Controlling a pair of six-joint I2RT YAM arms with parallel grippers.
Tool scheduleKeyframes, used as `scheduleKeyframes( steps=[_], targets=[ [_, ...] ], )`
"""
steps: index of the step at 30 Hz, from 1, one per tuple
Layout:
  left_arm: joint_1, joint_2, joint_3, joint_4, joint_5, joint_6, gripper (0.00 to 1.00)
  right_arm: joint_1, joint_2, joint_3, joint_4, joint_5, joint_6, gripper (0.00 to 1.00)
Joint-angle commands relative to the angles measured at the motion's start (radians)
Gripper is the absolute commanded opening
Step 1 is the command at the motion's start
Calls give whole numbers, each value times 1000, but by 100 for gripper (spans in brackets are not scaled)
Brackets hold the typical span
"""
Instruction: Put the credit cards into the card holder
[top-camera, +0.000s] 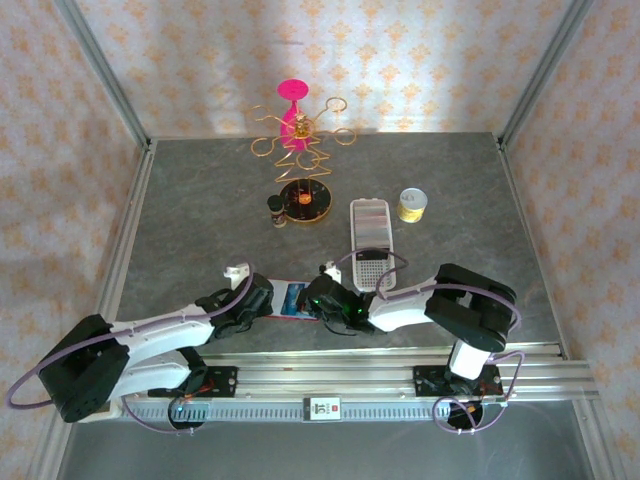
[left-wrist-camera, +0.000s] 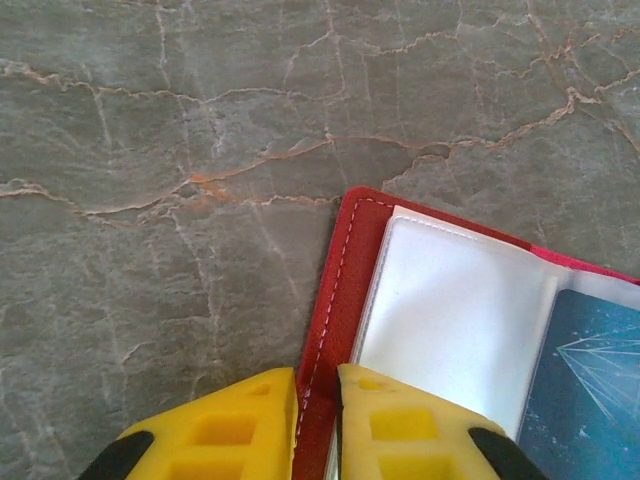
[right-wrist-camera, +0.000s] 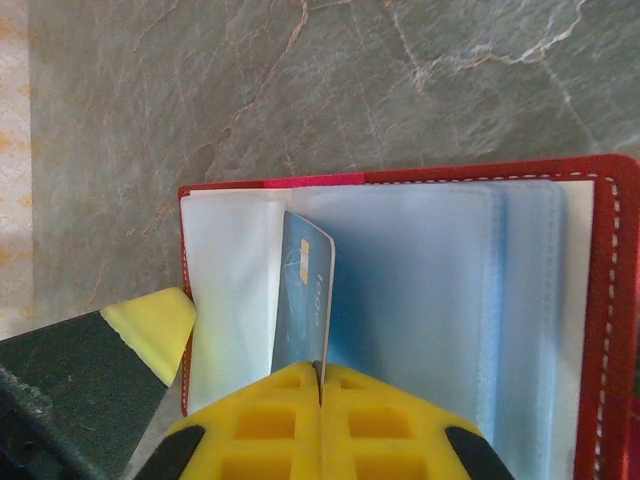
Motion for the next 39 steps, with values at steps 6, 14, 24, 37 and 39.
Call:
scheduleKeyframes(
  steps=[6,14,24,37,39],
  targets=[
    [1,38,-31,2,72,20,8,5,38,28,-59,-6,-35,0],
    [2,45,-45,27,112,19,5,5,46,45,-37,-37,-44,0],
    [1,51,-47,43,149,22,4,5,50,44,-26,-54,-31,0],
    [0,48,-64,83,207,4,1,5,88,119,-49,-13,-31,0],
    [-1,46,-66,95,218,-2,1,5,96,131,-53,-16,-34,0]
  ],
)
